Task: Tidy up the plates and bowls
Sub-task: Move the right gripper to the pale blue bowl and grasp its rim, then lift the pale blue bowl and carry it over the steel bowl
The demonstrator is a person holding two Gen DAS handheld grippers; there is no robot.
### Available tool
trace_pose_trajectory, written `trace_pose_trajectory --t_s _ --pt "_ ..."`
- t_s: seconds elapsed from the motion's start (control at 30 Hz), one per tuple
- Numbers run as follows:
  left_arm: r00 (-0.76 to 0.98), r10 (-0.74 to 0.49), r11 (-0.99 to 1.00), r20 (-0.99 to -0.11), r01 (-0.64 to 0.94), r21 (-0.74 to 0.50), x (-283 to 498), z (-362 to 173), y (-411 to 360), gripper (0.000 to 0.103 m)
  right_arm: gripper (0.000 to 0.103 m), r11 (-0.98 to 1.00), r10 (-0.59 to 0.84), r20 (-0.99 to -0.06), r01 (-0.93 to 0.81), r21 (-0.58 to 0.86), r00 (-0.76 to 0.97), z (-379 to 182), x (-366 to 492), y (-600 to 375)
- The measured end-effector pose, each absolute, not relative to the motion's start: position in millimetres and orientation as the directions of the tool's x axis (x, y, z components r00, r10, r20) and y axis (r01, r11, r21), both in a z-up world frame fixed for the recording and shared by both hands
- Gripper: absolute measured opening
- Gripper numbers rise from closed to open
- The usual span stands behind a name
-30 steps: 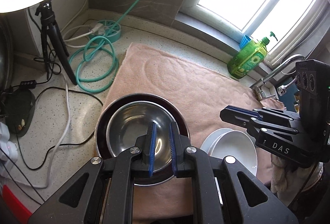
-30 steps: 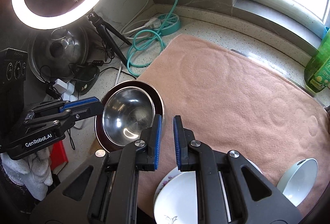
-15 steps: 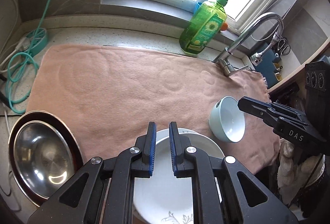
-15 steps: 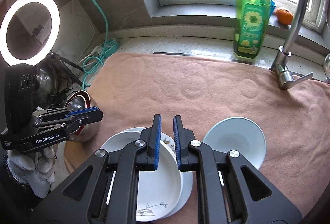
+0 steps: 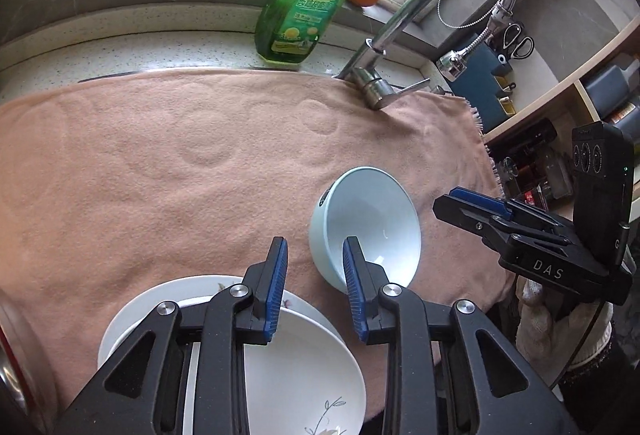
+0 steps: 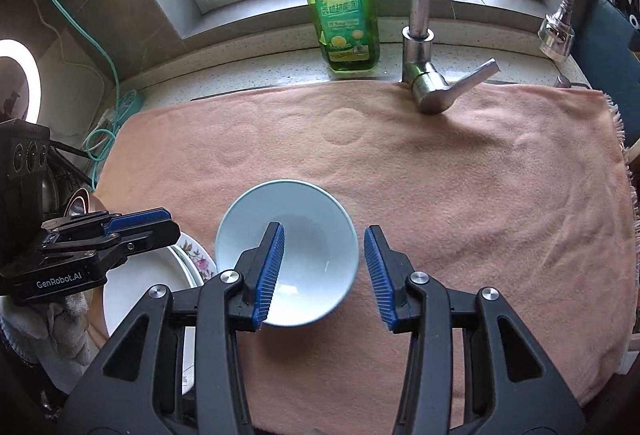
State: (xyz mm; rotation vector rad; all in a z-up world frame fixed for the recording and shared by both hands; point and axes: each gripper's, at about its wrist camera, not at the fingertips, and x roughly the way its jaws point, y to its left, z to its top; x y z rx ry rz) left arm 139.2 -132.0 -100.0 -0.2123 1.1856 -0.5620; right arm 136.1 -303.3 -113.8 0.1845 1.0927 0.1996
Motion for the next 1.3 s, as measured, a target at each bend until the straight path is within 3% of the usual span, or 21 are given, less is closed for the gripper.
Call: trace_pose_trajectory --t_s 0.23,0.37,0.5,0.73,1.07,1.3 --pt "0.238 -0.507 0.846 -0.829 0.324 -0.424 145.1 -107.5 -150.5 0.027 0.043 0.951 0.294 -0.868 -0.031 0.308 0.400 -138.3 132.3 -317.9" --pt "0.233 -0.494 0.850 -0.838 0.334 -0.408 148.1 -112.1 -155.8 0.027 0.029 0.945 0.311 -0.873 -0.030 0.324 0.376 -147.4 130.1 -316.9" --pt "0.232 -0.486 0.853 -0.842 0.334 -0.400 149.9 -116.5 -158.8 0.026 0.029 0.940 0.324 -0.875 -0.020 0.340 0.361 -154.3 127.9 -319.2" --pt "0.231 -0.479 0.857 -0.847 0.331 -0.395 152.2 -121.5 -162.8 0.014 0.026 0.925 0.358 -0.872 0.002 0.380 0.334 -165.2 129.0 -322.3" --pt "0.224 -0.476 0.861 -0.851 0.317 -0.398 155.3 -127.5 -163.0 0.011 0.011 0.914 0.387 -0.869 -0.003 0.406 0.308 -173.0 137.3 -317.2" --pt "0.223 -0.479 0.860 -0.849 0.313 -0.403 155.9 -129.2 -164.2 0.010 0.010 0.923 0.370 -0.877 -0.018 0.384 0.305 -170.0 141.7 -313.0"
